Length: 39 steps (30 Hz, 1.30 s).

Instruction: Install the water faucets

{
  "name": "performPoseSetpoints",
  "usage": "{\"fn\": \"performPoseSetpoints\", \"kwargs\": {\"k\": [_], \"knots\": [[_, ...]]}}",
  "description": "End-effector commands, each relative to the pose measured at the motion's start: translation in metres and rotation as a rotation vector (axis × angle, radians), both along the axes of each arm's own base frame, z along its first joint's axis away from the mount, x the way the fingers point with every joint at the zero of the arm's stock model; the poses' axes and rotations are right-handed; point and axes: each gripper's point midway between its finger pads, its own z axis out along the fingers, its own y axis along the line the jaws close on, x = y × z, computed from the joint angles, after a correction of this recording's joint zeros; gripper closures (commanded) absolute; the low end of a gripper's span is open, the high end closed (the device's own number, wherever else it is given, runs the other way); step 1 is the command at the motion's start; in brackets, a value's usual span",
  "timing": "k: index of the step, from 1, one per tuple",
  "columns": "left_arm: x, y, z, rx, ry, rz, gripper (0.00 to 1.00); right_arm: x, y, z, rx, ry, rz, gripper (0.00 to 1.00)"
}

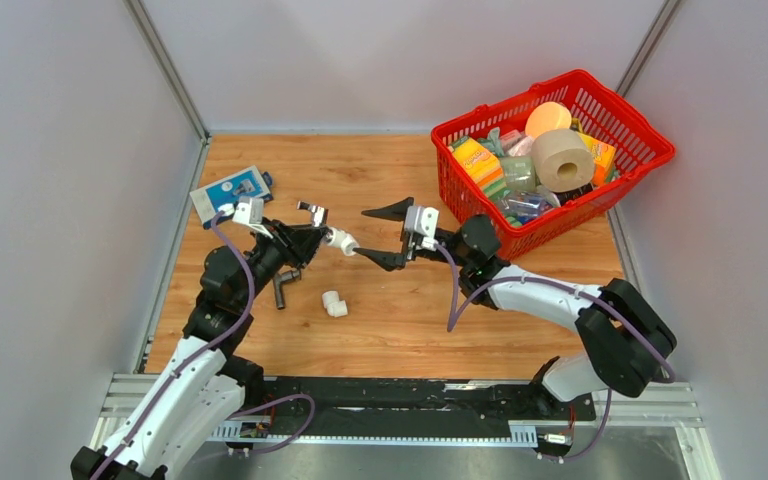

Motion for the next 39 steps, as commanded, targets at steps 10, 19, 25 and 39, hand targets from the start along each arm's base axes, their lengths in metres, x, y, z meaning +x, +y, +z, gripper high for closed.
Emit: {"fn": "performPoseSetpoints", "kwargs": {"k": [10, 19, 25, 39], "knots": [[0.019, -0.001, 0.025, -0.176, 0.070, 0.060, 1.00, -0.012, 0.007, 0.003, 0.041, -0.098, -0.059, 0.26], [0.016, -0.008, 0.039, -0.215, 0.071, 0.014, 1.00, -0.014, -0.002, 0.003, 0.025, -0.091, -0.088, 0.26], [0.009, -0.008, 0.041, -0.234, 0.082, 0.006, 1.00, -0.020, -0.007, 0.007, 0.017, -0.143, -0.095, 0.26], [-0.008, -0.010, 0.052, -0.283, 0.063, -0.048, 1.00, -0.023, 0.012, -0.015, -0.032, -0.179, -0.014, 0.27]]}}
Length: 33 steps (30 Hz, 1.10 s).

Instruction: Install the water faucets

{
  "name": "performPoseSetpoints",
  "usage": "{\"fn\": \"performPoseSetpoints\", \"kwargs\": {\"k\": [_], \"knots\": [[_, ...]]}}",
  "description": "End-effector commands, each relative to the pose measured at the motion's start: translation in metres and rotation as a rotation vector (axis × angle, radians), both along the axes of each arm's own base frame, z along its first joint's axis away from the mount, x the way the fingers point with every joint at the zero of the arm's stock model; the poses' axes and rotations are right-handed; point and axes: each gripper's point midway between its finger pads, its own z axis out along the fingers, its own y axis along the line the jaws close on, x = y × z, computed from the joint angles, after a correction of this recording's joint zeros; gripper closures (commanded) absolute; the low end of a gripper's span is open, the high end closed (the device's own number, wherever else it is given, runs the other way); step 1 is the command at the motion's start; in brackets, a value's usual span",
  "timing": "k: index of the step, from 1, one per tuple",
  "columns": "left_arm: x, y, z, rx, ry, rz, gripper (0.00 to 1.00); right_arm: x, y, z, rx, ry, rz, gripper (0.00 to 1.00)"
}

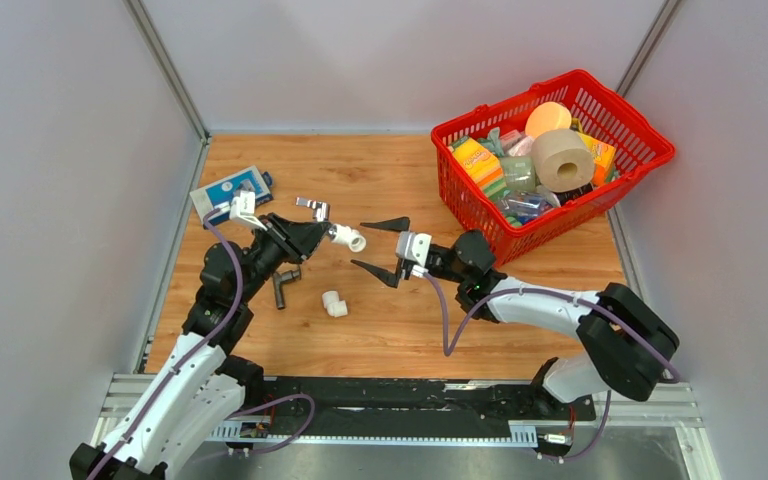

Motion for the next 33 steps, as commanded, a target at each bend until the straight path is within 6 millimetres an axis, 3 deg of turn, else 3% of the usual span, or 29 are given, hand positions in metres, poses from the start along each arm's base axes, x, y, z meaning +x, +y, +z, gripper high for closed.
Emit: {"fn": "performPoseSetpoints", "kwargs": {"k": [1, 5, 8, 17, 24, 27, 29, 33], "knots": [[-0.009, -0.005, 0.040, -0.067, -0.107, -0.044, 1.00, -0.005, 0.011, 0.003, 0.005, -0.034, 0.059, 0.28], [-0.012, -0.007, 0.043, -0.076, -0.115, -0.064, 1.00, 0.000, 0.016, 0.000, 0.024, -0.023, 0.056, 0.32], [-0.014, -0.009, 0.044, -0.059, -0.134, -0.081, 1.00, 0.000, 0.019, 0.004, 0.052, 0.003, 0.072, 0.42], [-0.029, -0.020, 0.039, 0.181, -0.370, -0.199, 1.00, -0.003, 0.017, 0.031, 0.119, 0.218, 0.190, 1.00], [-0.066, -0.028, 0.041, 0.347, -0.703, -0.330, 1.00, 0.008, 0.017, 0.036, 0.112, 0.636, 0.326, 0.98], [-0.078, -0.026, 0.044, 0.357, -0.763, -0.339, 1.00, 0.021, 0.009, 0.038, 0.150, 0.707, 0.302, 0.83], [-0.075, -0.022, 0.046, 0.344, -0.758, -0.305, 1.00, 0.030, 0.007, 0.038, 0.152, 0.684, 0.244, 0.70], [-0.056, -0.010, 0.049, 0.284, -0.656, -0.180, 1.00, 0.037, 0.001, 0.043, 0.135, 0.566, 0.170, 0.53]]}}
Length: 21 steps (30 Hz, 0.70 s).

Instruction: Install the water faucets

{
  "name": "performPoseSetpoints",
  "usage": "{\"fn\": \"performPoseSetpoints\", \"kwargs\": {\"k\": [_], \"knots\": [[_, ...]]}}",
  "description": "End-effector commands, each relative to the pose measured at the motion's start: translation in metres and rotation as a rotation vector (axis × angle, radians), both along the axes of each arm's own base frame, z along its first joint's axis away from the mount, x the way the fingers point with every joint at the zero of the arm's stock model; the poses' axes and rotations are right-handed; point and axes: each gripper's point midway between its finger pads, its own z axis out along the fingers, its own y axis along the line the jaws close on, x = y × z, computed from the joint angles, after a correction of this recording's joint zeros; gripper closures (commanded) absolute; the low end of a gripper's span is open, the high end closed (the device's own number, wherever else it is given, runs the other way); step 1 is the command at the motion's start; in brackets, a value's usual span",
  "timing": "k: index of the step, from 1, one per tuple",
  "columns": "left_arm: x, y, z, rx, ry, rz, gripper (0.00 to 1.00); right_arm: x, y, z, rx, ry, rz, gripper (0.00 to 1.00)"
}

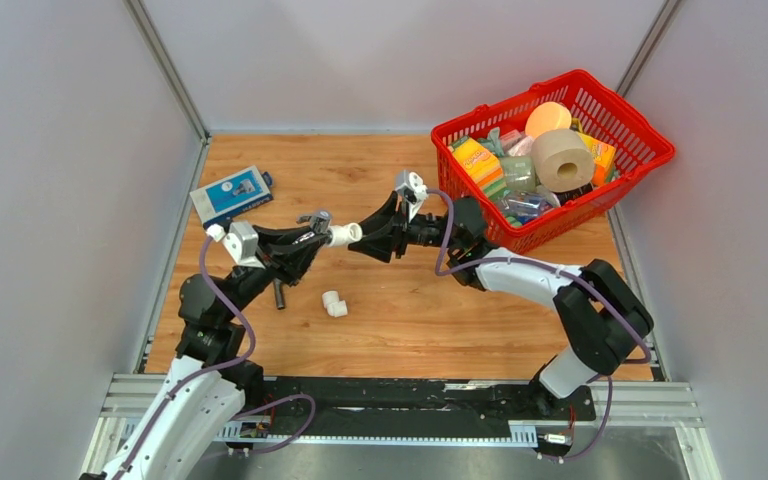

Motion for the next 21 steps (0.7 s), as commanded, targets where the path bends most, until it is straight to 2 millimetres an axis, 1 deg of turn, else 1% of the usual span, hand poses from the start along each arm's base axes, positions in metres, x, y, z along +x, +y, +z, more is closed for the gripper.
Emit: {"fn": "performPoseSetpoints", "kwargs": {"k": [1, 2, 3, 4, 5, 6, 7, 8, 9, 11, 12, 16, 18, 21], "knots": [[0.001, 0.001, 0.003, -0.089, 0.081, 0.002, 1.00, 0.027, -0.016, 0.047, 0.069, -0.141, -0.165, 0.50], [0.011, 0.008, 0.002, -0.118, 0.135, 0.067, 1.00, 0.028, -0.019, 0.048, 0.066, -0.174, -0.188, 0.48], [0.018, 0.011, -0.002, -0.143, 0.199, 0.097, 1.00, 0.028, -0.023, 0.050, 0.059, -0.219, -0.215, 0.46], [0.028, 0.019, -0.007, -0.157, 0.268, 0.162, 1.00, 0.029, -0.025, 0.049, 0.045, -0.262, -0.241, 0.45], [0.034, 0.021, -0.013, -0.189, 0.337, 0.189, 1.00, 0.028, -0.028, 0.049, 0.036, -0.301, -0.273, 0.43], [0.038, 0.024, -0.017, -0.211, 0.400, 0.216, 1.00, 0.028, -0.030, 0.047, 0.024, -0.362, -0.309, 0.42], [0.040, 0.025, -0.025, -0.218, 0.449, 0.230, 1.00, 0.022, -0.030, 0.047, 0.018, -0.412, -0.323, 0.40], [0.043, 0.028, -0.024, -0.275, 0.500, 0.250, 1.00, 0.020, -0.030, 0.043, 0.001, -0.462, -0.364, 0.39], [0.045, 0.028, -0.031, -0.286, 0.546, 0.260, 1.00, 0.016, -0.029, 0.040, -0.018, -0.531, -0.392, 0.38], [0.047, 0.026, -0.034, -0.325, 0.611, 0.255, 1.00, 0.008, -0.026, 0.029, -0.060, -0.670, -0.446, 0.37], [0.046, 0.023, -0.033, -0.343, 0.631, 0.239, 1.00, -0.002, -0.021, 0.024, -0.066, -0.723, -0.442, 0.35], [0.045, 0.016, -0.031, -0.370, 0.663, 0.197, 1.00, -0.017, -0.010, 0.014, -0.060, -0.829, -0.438, 0.32], [0.044, 0.014, -0.030, -0.384, 0.670, 0.177, 1.00, -0.018, -0.006, 0.008, -0.063, -0.854, -0.437, 0.32], [0.040, 0.010, -0.029, -0.402, 0.676, 0.147, 1.00, -0.011, 0.001, -0.002, -0.096, -0.881, -0.455, 0.32]]}}
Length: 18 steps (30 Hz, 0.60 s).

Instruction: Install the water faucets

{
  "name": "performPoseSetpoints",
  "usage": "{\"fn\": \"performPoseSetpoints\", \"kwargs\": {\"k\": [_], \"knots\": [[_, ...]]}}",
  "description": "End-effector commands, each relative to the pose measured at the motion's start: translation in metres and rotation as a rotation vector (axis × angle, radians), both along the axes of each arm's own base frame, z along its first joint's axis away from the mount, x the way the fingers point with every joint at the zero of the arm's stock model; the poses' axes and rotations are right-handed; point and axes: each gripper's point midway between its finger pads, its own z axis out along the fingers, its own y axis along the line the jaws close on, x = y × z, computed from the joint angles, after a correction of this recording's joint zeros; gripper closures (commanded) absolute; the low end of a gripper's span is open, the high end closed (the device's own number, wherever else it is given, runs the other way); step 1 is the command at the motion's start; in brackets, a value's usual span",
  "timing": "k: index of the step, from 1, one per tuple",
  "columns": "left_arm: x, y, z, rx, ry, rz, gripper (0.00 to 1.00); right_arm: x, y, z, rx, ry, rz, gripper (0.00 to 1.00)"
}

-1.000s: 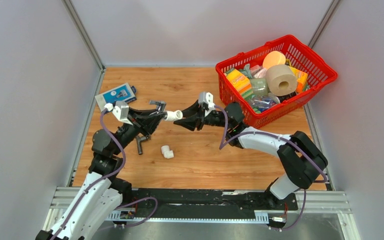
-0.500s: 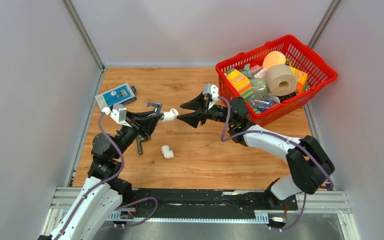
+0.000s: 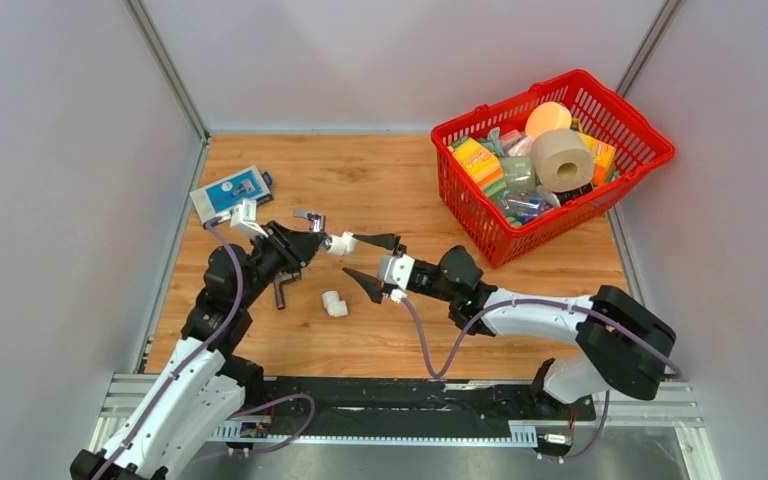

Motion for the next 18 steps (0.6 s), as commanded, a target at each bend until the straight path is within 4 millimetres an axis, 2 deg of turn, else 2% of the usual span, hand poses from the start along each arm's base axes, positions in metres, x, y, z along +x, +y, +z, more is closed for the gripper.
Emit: {"fn": "performPoseSetpoints", "kwargs": {"k": [1, 6, 10, 13, 16, 18], "knots": [[-0.007, -0.008, 0.053, -0.135, -0.107, -0.040, 1.00, 0.019, 0.001, 0.008, 0.002, -0.158, -0.111, 0.32], [-0.010, -0.013, 0.051, -0.169, -0.100, -0.073, 1.00, 0.026, 0.007, -0.017, -0.035, -0.184, -0.152, 0.31], [-0.012, -0.017, 0.053, -0.192, -0.100, -0.099, 1.00, 0.023, 0.016, -0.028, -0.052, -0.189, -0.134, 0.32], [-0.015, -0.020, 0.057, -0.207, -0.108, -0.121, 1.00, 0.022, 0.019, -0.028, -0.043, -0.189, -0.128, 0.34], [-0.015, -0.022, 0.060, -0.220, -0.117, -0.133, 1.00, 0.022, 0.021, -0.027, -0.042, -0.169, -0.121, 0.43], [-0.016, -0.023, 0.061, -0.219, -0.126, -0.144, 1.00, 0.022, 0.026, -0.027, -0.057, -0.143, -0.106, 0.58]]}}
